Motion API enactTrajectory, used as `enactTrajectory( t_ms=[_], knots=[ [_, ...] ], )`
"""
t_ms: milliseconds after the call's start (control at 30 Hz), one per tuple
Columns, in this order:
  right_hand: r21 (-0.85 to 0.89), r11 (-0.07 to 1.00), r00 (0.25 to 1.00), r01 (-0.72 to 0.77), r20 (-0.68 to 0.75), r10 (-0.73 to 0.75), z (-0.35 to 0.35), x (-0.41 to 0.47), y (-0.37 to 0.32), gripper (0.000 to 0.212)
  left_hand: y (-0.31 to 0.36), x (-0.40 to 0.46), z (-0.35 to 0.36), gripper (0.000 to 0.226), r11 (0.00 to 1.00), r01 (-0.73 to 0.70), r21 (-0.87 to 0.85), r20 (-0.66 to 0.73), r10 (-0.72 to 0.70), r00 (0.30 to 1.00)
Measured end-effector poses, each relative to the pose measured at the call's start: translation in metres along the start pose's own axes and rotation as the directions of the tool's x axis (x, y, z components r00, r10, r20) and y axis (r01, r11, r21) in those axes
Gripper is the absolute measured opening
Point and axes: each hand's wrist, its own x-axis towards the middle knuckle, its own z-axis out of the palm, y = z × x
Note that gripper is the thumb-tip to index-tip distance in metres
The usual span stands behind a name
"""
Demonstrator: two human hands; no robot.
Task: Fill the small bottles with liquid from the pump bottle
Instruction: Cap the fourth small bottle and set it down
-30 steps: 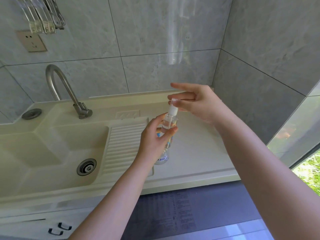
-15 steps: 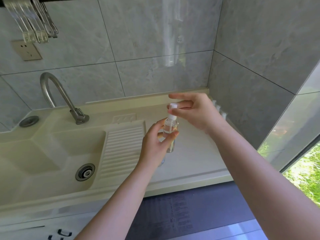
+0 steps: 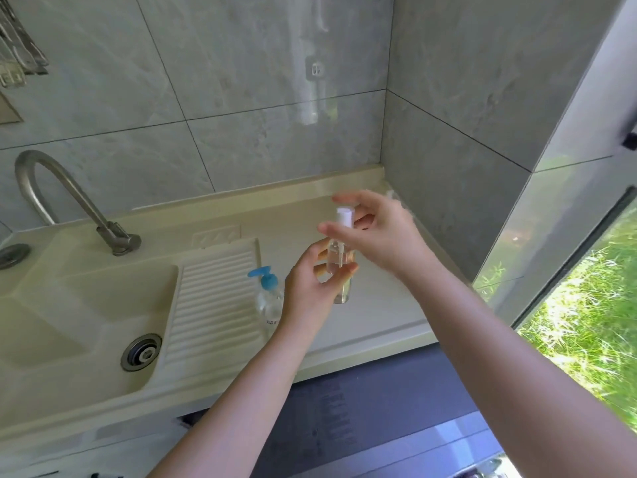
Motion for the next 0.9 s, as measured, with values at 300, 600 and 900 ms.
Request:
enactTrajectory(
  t_ms=[300, 600, 900],
  knots=[
    [-0.146, 0.977, 0.977, -0.154, 0.122, 0.173, -0.046, -0.024, 0.066, 0.014, -0.019, 0.005, 0.066, 0.045, 0.998, 0.031, -0.062, 0.010, -0.030, 0.999],
    [-0.198, 0.967, 0.987, -0.161, -0.054, 0.154, -0.087, -0.005, 0.126, 0.013, -0.042, 0.028, 0.130, 0.054, 0.994, -0.036, 0.106, 0.122, 0.023, 0.992],
    [-0.289, 0.924, 0.968, -0.249, -0.107, 0.228, -0.091, 0.045, 0.184, 0.017, -0.089, 0.061, 0.140, 0.045, 0.978, 0.055, 0.201, 0.079, -0.072, 0.994]
  ],
)
